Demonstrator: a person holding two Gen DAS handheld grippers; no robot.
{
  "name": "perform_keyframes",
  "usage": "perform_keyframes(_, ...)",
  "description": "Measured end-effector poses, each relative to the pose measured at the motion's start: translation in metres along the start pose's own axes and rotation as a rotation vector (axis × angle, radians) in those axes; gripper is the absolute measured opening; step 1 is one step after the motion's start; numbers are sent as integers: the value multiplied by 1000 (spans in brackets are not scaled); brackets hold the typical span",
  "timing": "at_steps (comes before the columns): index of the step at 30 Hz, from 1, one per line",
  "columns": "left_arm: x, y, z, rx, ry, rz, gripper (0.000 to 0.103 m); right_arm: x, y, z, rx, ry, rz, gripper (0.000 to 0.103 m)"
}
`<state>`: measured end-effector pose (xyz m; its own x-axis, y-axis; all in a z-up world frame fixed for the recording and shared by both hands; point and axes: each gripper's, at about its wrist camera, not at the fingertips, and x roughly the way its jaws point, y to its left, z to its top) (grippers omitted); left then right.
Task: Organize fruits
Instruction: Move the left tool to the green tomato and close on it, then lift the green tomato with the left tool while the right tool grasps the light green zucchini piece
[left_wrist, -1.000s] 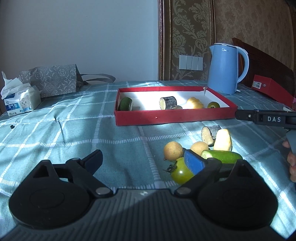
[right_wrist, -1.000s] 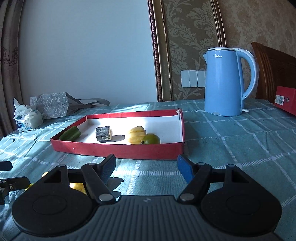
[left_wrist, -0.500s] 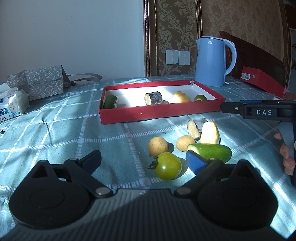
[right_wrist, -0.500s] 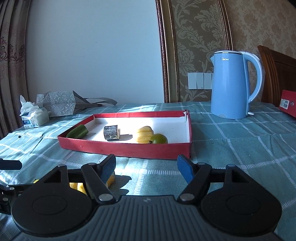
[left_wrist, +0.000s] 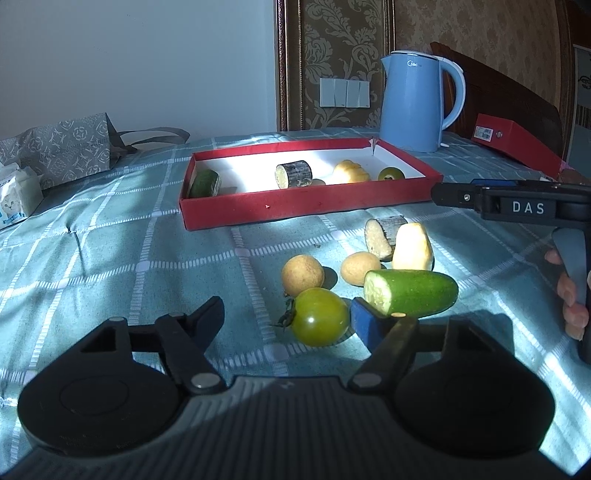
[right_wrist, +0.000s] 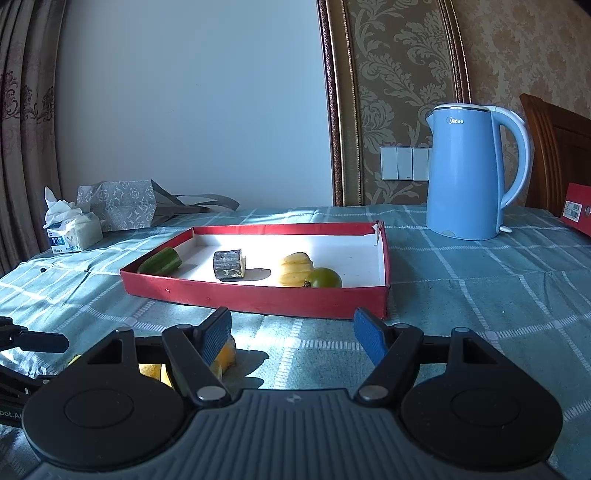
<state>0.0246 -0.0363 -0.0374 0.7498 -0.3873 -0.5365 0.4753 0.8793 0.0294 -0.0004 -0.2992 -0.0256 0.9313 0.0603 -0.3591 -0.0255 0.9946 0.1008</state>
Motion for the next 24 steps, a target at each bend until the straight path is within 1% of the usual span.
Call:
perform_keyframes(2,2,-1,0,7,15,-5,65,0,0,0,1,2,1,73)
perform_keyframes(5,4,-4,0,18,22,-11,62,0,1,0,0,1,3,73)
perform_keyframes(8,6,-6,0,26,32,-15,54,0,2,-1,-4,0,4,73)
perform_keyframes(16,7,-9,1,36,31,-21,45,0,3,-1,-6,-1,3,73)
perform_keyframes(19,7,-10,1,43,29,-30,34,0,3,-1,-7,-1,3,73)
perform_keyframes(24,8,-8,1,28,28,-33,33,0,3,-1,-6,-1,3,73)
